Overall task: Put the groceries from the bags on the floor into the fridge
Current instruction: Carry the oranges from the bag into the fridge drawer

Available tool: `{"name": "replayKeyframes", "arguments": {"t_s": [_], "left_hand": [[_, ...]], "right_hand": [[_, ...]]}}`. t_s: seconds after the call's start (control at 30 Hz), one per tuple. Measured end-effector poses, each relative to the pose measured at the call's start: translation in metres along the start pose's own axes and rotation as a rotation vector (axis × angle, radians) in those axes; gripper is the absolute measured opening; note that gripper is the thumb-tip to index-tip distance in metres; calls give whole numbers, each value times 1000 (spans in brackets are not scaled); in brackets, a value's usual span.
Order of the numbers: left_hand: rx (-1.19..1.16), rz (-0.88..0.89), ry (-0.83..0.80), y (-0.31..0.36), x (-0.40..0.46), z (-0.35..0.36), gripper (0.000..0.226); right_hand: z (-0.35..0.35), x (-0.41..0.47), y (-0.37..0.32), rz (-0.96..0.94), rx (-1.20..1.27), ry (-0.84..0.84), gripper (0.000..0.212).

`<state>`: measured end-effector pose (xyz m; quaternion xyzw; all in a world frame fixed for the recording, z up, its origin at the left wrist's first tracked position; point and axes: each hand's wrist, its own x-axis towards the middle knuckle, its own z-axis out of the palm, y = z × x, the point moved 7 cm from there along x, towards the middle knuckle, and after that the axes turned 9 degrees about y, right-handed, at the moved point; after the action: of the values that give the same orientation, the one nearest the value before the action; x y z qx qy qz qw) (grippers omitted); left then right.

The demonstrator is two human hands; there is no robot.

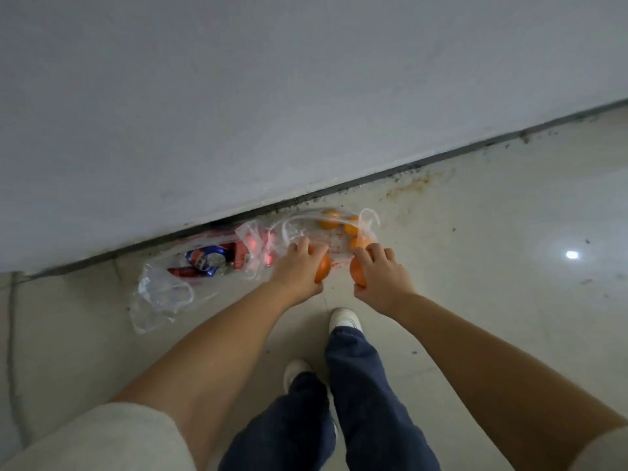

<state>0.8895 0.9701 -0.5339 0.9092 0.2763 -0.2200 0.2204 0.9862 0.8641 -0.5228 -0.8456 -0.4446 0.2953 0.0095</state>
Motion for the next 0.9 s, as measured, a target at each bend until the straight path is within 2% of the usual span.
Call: {"name": "replayKeyframes", "arguments": {"t_s": [0.13,0.33,0.5,0.7,0.9], "left_hand": [[24,109,26,61,-53,-84,70],[94,296,141,141,-124,-177,65],[111,381,111,210,-194,-228,65],[322,751,86,367,-286,-233,63],[330,1087,84,560,-410,-185,68]], "right_hand": [[-93,-69,-6,56,27,78,69],[-192,-169,0,188,35,232,66],[-252,-297,11,367,116,414,67],[-278,-484,65,636,146,577,66],[-256,-701,132,906,88,656,69]]}}
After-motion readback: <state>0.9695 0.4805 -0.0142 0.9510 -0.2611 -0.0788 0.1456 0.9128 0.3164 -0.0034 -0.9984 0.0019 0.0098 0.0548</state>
